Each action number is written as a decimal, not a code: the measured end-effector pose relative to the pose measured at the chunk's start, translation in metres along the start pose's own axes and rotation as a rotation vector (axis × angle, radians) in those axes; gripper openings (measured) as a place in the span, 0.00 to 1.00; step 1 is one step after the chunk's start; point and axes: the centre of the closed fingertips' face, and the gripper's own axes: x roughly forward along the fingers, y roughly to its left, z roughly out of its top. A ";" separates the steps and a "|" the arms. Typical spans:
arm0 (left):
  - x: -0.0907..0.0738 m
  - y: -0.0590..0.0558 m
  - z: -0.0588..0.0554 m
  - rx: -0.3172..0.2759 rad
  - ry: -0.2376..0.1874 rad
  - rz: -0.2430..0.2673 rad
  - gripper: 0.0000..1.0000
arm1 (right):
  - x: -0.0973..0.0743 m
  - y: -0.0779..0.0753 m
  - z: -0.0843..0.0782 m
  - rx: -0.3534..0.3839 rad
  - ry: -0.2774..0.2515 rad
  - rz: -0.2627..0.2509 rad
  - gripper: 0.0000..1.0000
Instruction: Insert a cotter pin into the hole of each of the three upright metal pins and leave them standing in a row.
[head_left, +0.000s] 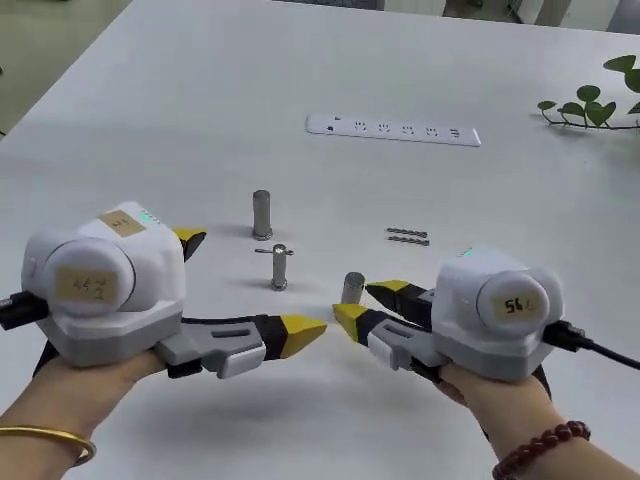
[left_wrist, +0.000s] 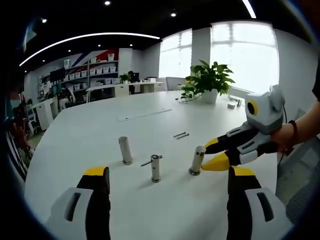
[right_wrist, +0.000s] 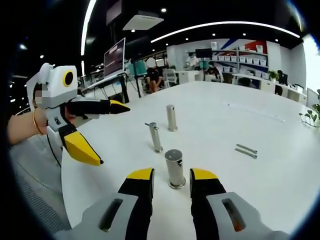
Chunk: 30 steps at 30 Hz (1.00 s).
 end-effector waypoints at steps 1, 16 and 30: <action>0.000 0.000 0.001 0.012 -0.002 0.006 0.99 | -0.002 0.000 0.000 -0.004 0.002 0.006 0.25; 0.001 0.000 0.000 0.014 -0.001 0.008 0.97 | -0.018 -0.036 0.012 -0.053 0.053 0.041 0.26; 0.006 -0.012 -0.002 0.012 0.009 -0.033 0.95 | -0.004 -0.091 0.021 -0.097 0.135 0.012 0.24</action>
